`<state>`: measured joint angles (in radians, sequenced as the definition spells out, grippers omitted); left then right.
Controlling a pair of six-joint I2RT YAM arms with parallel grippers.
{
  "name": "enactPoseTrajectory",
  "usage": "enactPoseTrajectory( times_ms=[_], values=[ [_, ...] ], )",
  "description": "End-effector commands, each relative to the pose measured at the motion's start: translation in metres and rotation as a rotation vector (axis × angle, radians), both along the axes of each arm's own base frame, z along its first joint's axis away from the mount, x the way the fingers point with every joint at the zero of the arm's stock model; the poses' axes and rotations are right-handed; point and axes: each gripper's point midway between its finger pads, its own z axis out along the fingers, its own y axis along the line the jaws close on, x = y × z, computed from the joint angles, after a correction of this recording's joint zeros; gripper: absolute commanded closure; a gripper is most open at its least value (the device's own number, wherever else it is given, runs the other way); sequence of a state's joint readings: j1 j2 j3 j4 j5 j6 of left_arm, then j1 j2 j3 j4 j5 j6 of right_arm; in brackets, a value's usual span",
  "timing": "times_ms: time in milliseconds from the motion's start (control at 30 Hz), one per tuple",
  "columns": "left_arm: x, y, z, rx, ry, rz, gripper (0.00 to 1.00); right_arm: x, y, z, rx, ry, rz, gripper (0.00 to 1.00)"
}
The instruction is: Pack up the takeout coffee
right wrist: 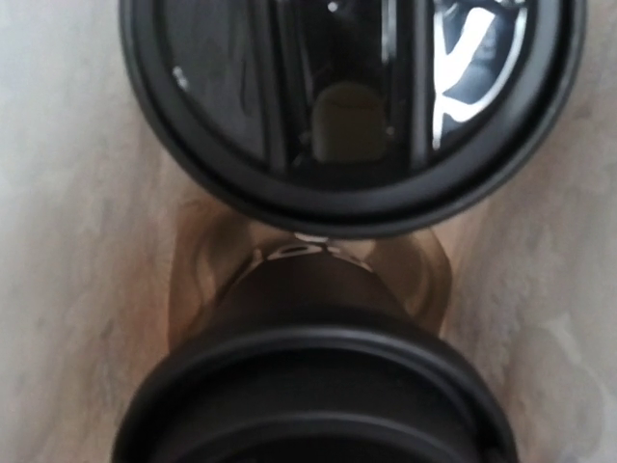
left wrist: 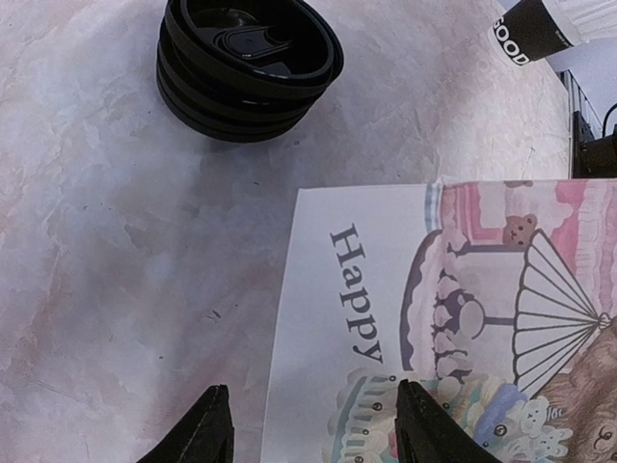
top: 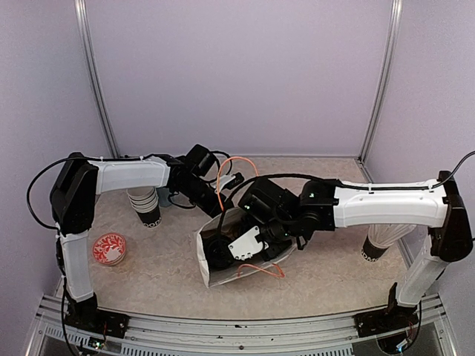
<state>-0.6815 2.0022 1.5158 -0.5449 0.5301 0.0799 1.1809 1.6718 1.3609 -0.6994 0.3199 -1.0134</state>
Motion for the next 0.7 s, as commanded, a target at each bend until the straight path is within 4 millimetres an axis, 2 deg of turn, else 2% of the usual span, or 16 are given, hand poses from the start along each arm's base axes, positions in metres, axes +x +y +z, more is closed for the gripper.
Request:
enactPoseTrajectory(
  times_ms=[0,367,667],
  values=[
    [-0.014,-0.007,0.01,-0.034,-0.003,-0.047,0.44,0.011,0.0,-0.008,-0.007,-0.012,-0.024,0.51],
    [-0.025,-0.015,0.009,-0.058,0.022,-0.087,0.44,0.019,-0.001,-0.02,-0.035,0.018,-0.054,0.51],
    [-0.057,-0.026,0.006,-0.047,0.05,-0.18,0.44,-0.008,-0.005,-0.026,-0.095,0.223,-0.065,0.52]
  ],
)
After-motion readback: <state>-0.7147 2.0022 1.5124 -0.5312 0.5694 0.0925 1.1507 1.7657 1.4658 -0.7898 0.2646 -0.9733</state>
